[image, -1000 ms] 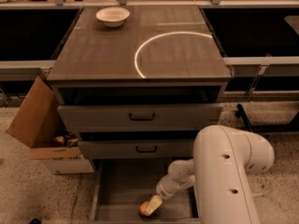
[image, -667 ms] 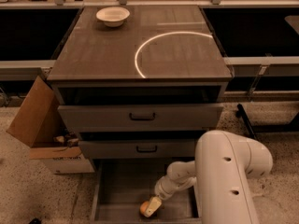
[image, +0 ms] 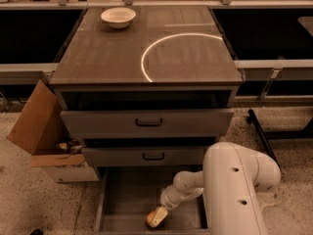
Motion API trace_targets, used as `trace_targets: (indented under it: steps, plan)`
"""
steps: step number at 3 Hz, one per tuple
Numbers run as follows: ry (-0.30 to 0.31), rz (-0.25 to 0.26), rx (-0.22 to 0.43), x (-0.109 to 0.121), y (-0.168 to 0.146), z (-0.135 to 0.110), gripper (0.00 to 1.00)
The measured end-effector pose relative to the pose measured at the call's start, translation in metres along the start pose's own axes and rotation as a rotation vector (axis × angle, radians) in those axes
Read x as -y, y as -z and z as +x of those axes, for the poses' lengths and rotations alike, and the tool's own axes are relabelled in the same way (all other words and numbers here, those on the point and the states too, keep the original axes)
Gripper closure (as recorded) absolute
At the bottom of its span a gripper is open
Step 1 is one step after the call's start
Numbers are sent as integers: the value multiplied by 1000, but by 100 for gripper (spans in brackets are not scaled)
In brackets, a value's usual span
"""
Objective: Pick orange from bottom drawer and place on counter
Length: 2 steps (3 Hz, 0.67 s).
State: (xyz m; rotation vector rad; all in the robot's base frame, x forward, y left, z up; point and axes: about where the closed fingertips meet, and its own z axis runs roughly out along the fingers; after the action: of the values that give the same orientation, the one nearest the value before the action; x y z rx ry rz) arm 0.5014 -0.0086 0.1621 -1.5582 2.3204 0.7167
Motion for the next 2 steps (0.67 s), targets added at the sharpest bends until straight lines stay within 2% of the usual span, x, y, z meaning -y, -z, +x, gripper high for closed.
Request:
trace_targets:
  steps: [1,2]
  plan:
    - [84,5,-1,3,-10,-1,0]
    - [194,2,30,8,-18,0,0]
